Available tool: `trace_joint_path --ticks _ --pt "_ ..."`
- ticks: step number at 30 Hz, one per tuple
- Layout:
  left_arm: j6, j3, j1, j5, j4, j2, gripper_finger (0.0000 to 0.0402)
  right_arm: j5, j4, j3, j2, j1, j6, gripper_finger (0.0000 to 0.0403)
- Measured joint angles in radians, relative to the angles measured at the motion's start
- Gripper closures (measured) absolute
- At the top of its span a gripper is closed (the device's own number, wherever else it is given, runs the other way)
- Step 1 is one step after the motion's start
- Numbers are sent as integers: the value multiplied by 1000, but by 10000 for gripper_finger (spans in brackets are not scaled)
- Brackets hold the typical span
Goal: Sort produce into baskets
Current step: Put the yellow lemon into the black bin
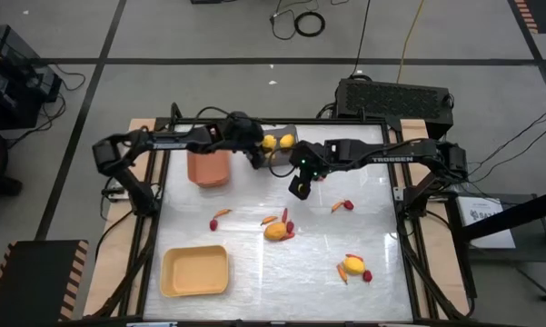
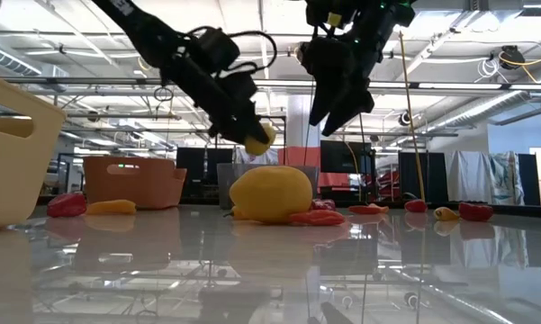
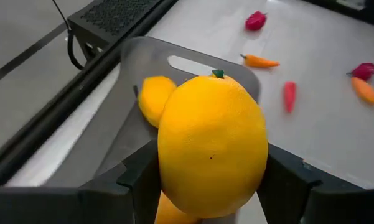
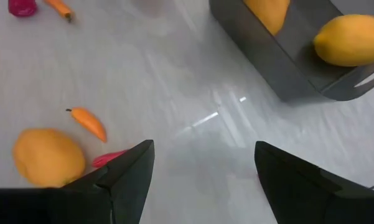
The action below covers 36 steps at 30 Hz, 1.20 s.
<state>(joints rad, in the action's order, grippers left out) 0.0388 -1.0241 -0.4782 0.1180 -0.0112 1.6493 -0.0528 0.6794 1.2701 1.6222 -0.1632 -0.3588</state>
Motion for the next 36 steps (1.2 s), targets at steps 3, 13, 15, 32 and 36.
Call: trace_joint_path --ticks 3,13,15,32,36 --pt "-28 -43 -19 -18 -18 32 187 1 3 0 0 0 0 133" --pt "50 -103 -72 -97 -170 66 187 0 -2 0 0 -9 20 133" --pt "52 -103 -72 -97 -185 66 185 0 -5 0 0 -13 28 133" --pt "100 -103 -63 -97 -301 14 91 11 -14 0 1 -14 -42 133" --pt "112 -115 -63 -97 -313 -50 91 92 -7 0 1 -13 -113 133"
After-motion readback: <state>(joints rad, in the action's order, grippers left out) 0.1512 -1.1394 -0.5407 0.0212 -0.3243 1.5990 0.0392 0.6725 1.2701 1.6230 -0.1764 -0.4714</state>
